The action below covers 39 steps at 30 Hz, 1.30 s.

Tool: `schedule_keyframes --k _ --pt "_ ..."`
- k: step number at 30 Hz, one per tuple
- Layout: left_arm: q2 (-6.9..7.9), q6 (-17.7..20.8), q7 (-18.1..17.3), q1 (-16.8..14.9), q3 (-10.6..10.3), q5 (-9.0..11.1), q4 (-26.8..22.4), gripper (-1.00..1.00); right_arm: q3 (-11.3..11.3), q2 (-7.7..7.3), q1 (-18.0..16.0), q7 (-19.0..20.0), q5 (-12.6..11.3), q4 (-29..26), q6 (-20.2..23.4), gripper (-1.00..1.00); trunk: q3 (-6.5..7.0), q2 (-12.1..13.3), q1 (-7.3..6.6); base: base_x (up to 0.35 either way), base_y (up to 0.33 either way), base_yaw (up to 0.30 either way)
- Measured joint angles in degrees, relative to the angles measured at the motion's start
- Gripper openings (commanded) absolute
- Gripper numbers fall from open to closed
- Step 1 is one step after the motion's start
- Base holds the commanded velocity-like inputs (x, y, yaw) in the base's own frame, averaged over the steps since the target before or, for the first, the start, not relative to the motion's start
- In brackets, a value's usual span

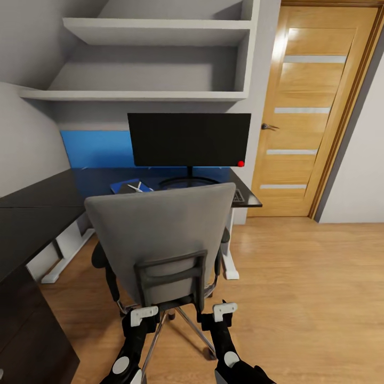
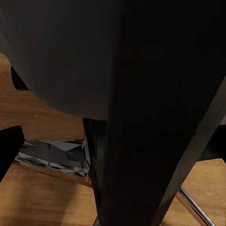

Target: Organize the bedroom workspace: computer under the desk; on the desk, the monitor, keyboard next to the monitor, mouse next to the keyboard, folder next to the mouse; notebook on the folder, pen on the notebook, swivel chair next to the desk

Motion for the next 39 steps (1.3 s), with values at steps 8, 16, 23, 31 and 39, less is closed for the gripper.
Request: schedule_keyframes --k 8,16,23,31,39 --pt "0.05 0.02 -0.08 0.0 -0.05 0.0 0.0 1.0 0.05 0.0 0.0 0.02 0.07 -0.01 0.03 1.0 0.0 0.0 -0.02 0.214 0.0 0.0" --pt "0.08 0.0 -0.07 -0.01 0.04 0.12 -0.01 1.0 0.0 0.0 0.0 0.0 0.0 -0.01 0.0 1.0 0.0 0.0 0.01 0.064 0.0 0.0" --pt "0.09 0.0 -0.04 -0.01 0.06 0.14 0.0 1.0 0.0 0.0 0.0 0.0 0.0 0.0 0.0 1.0 0.0 0.0 0.03 -0.114 -0.019 0.0" --pt "0.09 0.0 -0.04 -0.01 0.08 0.14 -0.01 1.0 0.0 0.0 0.0 0.0 0.0 0.01 0.0 1.0 0.0 0.0 0.04 -0.276 -0.009 0.0" --pt "0.09 0.0 -0.04 -0.01 0.08 0.14 -0.01 1.0 0.0 0.0 0.0 0.0 0.0 0.02 0.0 1.0 0.0 0.0 0.04 -0.307 -0.001 0.0"
